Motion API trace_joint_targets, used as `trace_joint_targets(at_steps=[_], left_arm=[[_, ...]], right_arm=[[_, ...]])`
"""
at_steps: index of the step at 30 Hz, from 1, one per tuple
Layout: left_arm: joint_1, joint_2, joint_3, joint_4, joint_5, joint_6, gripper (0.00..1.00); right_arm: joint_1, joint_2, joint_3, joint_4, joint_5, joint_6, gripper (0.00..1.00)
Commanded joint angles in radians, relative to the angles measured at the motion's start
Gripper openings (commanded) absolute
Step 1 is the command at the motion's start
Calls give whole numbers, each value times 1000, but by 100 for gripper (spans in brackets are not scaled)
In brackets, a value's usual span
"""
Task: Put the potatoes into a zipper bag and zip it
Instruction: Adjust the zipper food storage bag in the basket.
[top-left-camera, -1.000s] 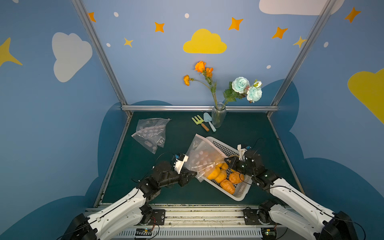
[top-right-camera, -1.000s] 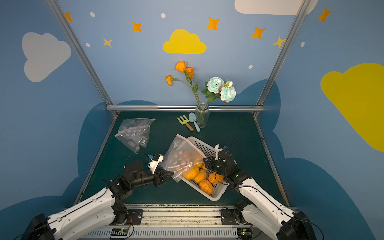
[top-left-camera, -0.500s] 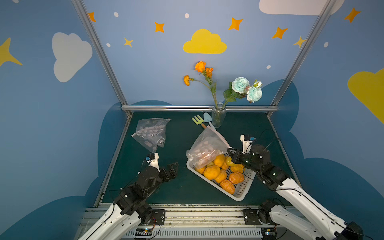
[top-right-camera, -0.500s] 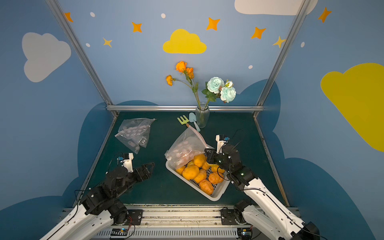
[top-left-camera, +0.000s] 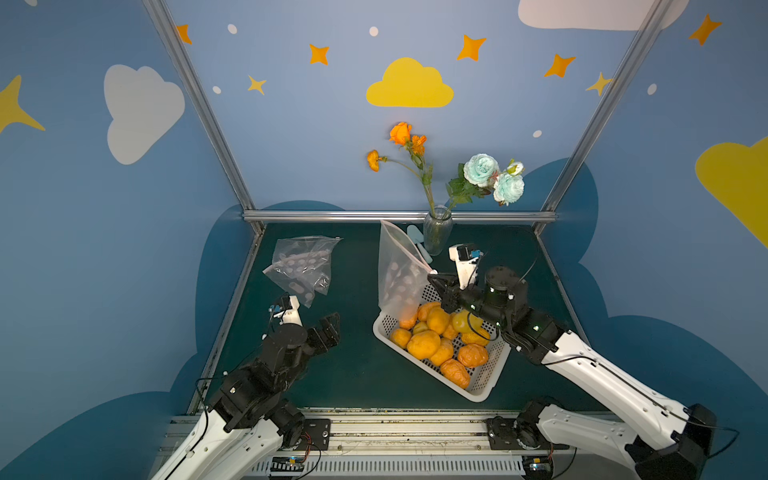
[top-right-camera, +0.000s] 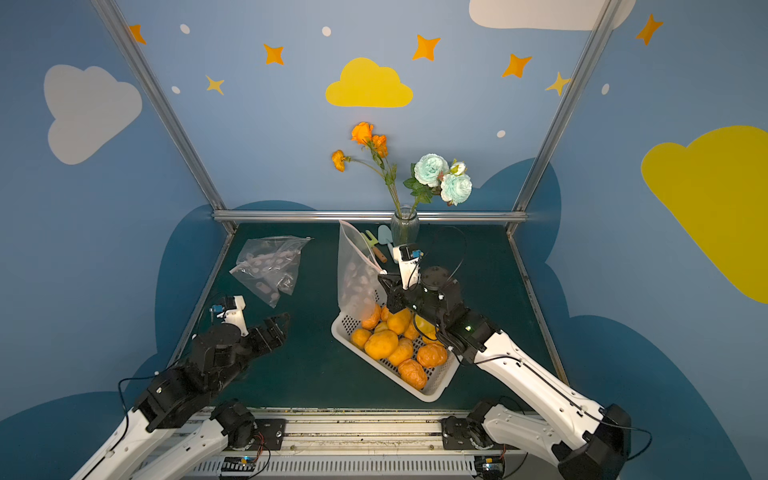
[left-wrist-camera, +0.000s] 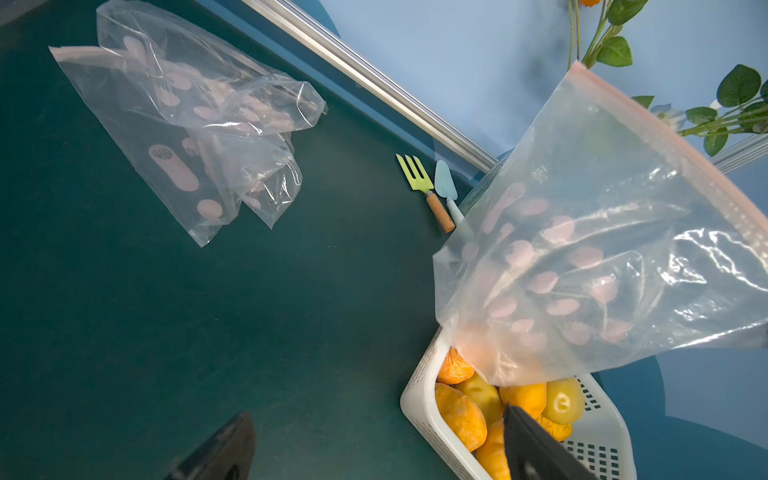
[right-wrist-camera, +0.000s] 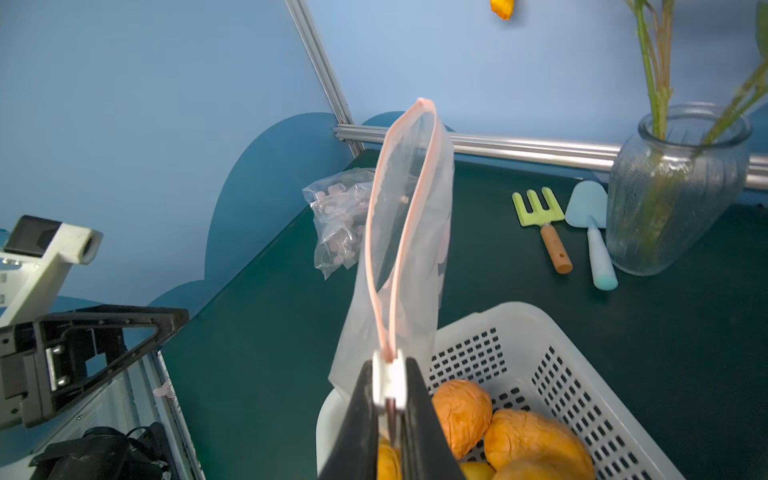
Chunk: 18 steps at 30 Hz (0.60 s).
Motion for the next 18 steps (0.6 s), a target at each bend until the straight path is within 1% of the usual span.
trace_joint_targets(at_steps=[1, 4, 6, 9, 11, 14, 18], left_arm=[[54, 79, 81, 77, 64, 75, 93], [134, 175, 151, 190, 218, 102, 92], [196, 266, 203, 266, 344, 105, 91], [256, 421, 276, 364, 518, 82, 89], [276, 519, 327, 410, 602, 55, 89], [276, 616, 388, 459, 659, 30, 88], [276, 709, 486, 421, 647, 47, 87]], right_arm=[[25, 50, 59, 63, 34, -138, 0], [43, 96, 90, 96, 72, -205, 0], [46, 129, 99, 140, 102, -239, 0], [55, 167, 80, 218, 142, -278, 0], [63, 194, 59, 273, 152, -297, 0], [81, 241, 47, 324, 179, -318, 0], [95, 288, 31, 390, 249, -327, 0]])
